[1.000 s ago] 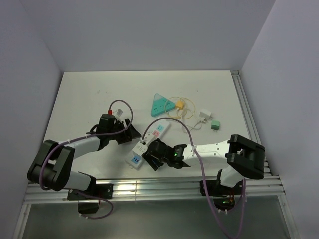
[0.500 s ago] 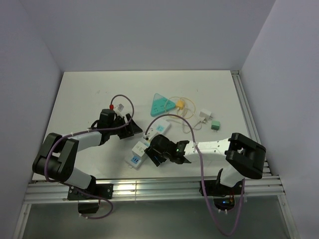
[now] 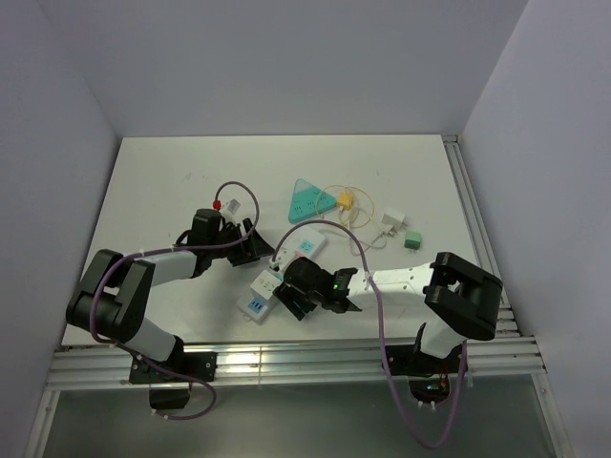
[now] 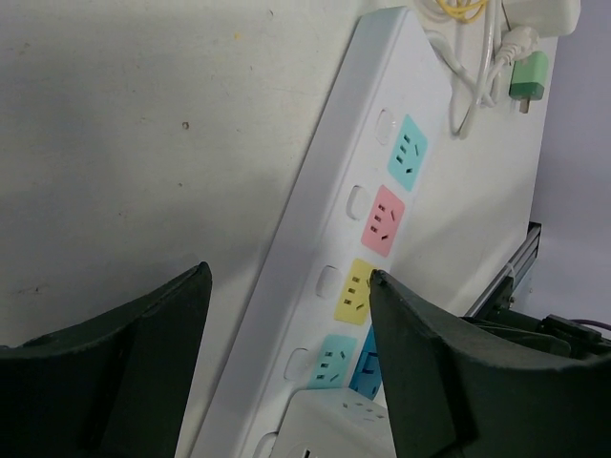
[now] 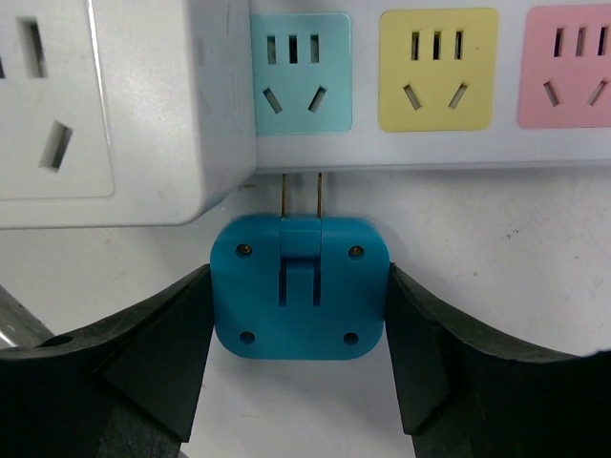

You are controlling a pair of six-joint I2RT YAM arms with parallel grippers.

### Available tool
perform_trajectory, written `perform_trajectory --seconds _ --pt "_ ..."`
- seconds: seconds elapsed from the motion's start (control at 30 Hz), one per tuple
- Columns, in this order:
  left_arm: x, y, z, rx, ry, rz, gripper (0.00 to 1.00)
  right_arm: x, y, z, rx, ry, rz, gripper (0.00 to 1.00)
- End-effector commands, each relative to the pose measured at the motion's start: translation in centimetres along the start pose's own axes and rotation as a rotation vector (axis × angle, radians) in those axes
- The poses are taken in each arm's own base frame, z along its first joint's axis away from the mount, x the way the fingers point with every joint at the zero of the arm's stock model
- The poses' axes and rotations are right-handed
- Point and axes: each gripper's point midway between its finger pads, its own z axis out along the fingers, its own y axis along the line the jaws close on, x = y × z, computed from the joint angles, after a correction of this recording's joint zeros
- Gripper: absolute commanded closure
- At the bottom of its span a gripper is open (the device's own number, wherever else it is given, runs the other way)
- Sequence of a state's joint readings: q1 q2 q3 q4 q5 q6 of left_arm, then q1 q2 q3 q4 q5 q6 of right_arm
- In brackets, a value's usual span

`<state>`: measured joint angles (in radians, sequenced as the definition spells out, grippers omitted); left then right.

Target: Insert the plug

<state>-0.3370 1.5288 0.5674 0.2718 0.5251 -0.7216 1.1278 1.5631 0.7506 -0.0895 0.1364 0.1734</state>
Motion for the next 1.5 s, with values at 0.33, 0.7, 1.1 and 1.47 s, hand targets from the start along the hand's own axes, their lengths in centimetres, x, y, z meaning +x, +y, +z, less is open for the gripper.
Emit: perform_trajectory --seconds 0.33,0.7,1.1,1.47 --pt "-0.1 -1.5 0.2 0.066 -0.007 0.057 0.29 -3.0 0.7 -0.2 -0.026 -0.066 -0.029 0.45" --pt "1.4 -0.8 0.3 0.057 0.022 0.043 0.31 -3.4 0.8 0.5 -0.024 -0.054 -0.046 0.46" --pt "3.7 -1.1 1.1 0.073 0.049 0.035 0.40 -4.7 0.9 1.0 -0.014 -0.071 -0.043 0.46" --pt "4.4 -1.2 1.6 0.061 0.060 0.033 0.42 -5.9 1.1 0.7 -0.024 -0.110 0.000 0.34"
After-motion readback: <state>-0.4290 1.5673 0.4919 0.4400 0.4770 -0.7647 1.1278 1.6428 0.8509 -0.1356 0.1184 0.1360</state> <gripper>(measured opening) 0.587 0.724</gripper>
